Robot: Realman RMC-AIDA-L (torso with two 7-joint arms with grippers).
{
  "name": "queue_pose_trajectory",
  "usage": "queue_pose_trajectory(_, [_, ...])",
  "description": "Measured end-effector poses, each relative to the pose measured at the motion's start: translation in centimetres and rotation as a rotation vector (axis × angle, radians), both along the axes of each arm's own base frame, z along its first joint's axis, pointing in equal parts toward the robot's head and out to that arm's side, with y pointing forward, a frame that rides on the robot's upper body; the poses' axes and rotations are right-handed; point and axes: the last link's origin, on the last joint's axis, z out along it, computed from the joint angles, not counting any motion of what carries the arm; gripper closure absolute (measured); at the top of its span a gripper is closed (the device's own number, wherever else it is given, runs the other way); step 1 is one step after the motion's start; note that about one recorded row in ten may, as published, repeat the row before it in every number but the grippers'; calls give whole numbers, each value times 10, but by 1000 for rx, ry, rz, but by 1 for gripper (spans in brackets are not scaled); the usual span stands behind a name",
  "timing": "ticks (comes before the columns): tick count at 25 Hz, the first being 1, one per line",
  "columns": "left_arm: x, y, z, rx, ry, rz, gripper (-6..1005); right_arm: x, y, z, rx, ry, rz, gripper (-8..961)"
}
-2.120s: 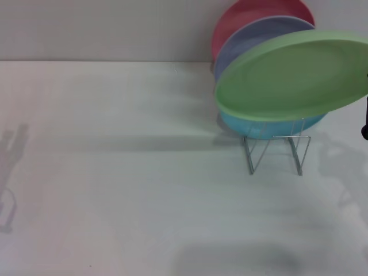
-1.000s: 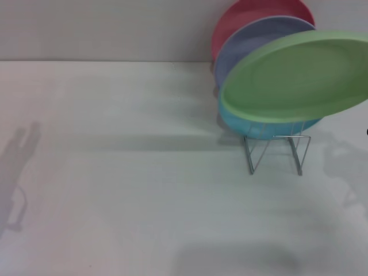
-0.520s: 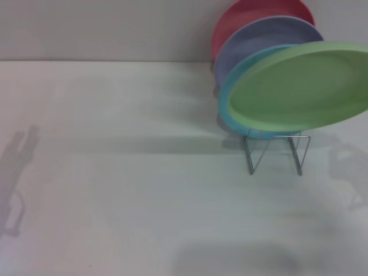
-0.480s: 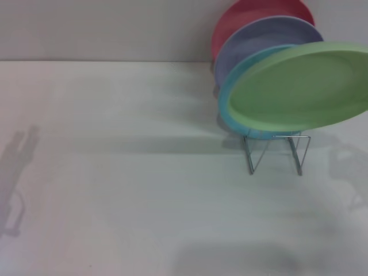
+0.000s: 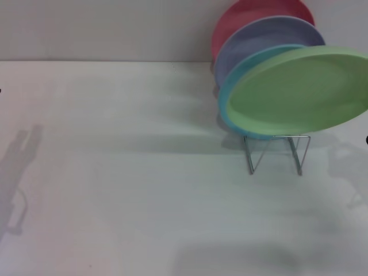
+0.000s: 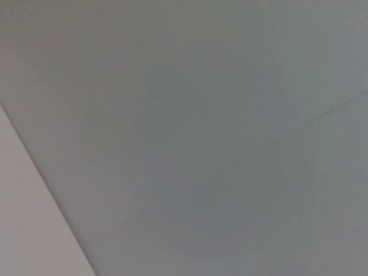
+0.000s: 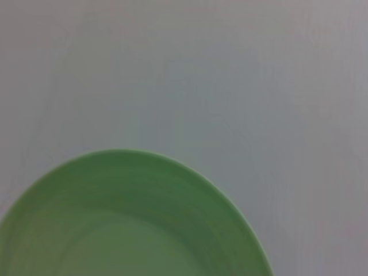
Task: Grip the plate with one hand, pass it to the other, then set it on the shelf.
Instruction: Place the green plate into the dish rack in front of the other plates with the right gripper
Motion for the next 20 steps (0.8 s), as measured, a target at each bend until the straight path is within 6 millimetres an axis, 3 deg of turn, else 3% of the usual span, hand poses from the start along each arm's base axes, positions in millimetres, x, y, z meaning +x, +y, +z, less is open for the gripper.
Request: queue_pose_trajectory(20, [2, 1, 0, 7, -9, -2, 322, 16, 5, -12, -93, -72, -100, 934])
